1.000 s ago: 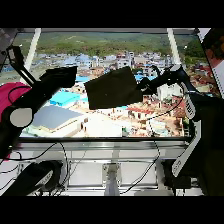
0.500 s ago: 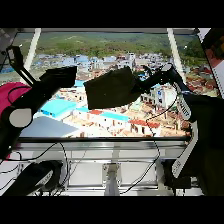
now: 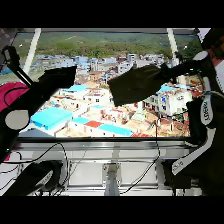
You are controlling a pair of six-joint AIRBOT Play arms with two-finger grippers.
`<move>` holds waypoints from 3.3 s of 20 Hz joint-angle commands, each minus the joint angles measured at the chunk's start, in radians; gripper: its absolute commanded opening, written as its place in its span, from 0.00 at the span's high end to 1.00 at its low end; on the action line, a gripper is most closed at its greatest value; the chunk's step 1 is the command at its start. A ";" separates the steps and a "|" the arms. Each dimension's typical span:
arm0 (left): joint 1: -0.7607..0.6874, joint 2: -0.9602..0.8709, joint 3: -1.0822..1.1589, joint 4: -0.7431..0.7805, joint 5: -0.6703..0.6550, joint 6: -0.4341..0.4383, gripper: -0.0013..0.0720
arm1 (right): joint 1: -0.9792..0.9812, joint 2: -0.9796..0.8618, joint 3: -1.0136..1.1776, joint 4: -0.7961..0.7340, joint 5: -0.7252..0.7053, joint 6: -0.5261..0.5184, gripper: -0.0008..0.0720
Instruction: Fold the clothes and pants, and hang the long-sleeved shirts on hangers.
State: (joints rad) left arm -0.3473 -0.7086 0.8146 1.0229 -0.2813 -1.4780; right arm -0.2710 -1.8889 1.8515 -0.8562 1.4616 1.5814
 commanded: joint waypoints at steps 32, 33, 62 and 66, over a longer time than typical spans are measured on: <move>0.000 0.002 0.001 -0.013 -0.057 0.001 0.34 | -0.945 0.442 -0.325 -0.606 0.383 0.135 0.95; 0.000 0.002 0.001 -0.013 -0.057 0.001 0.34 | -0.945 0.452 -0.352 -0.639 0.383 0.142 0.95; 0.475 0.003 0.506 0.107 -0.750 0.001 0.96 | -0.059 0.483 0.231 0.432 0.061 0.026 0.96; 0.482 0.023 0.521 0.080 -0.798 0.000 0.96 | 0.040 0.484 0.225 0.430 0.038 0.025 0.95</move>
State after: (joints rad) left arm 0.1097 -0.6964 1.3006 1.1267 -0.9943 -1.4773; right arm -0.3199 -1.4052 2.0735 -0.4400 1.5215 1.6096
